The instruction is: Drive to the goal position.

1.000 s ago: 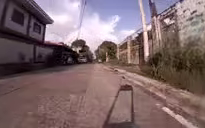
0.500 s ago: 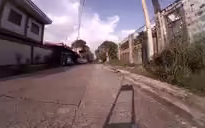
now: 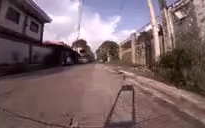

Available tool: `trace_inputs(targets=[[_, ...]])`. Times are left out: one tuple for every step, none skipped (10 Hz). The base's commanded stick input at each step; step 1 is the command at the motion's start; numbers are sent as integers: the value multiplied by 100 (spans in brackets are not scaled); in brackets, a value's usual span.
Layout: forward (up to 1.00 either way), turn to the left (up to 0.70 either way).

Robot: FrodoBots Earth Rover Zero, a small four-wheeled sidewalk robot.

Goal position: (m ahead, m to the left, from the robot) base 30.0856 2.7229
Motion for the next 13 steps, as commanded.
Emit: trace_inputs(targets=[[100,0],[100,0],[100,0],[100,0],[100,0],[100,0],[100,0],[100,0],[100,0],[100,0],[100,0],[100,0],[100,0]])
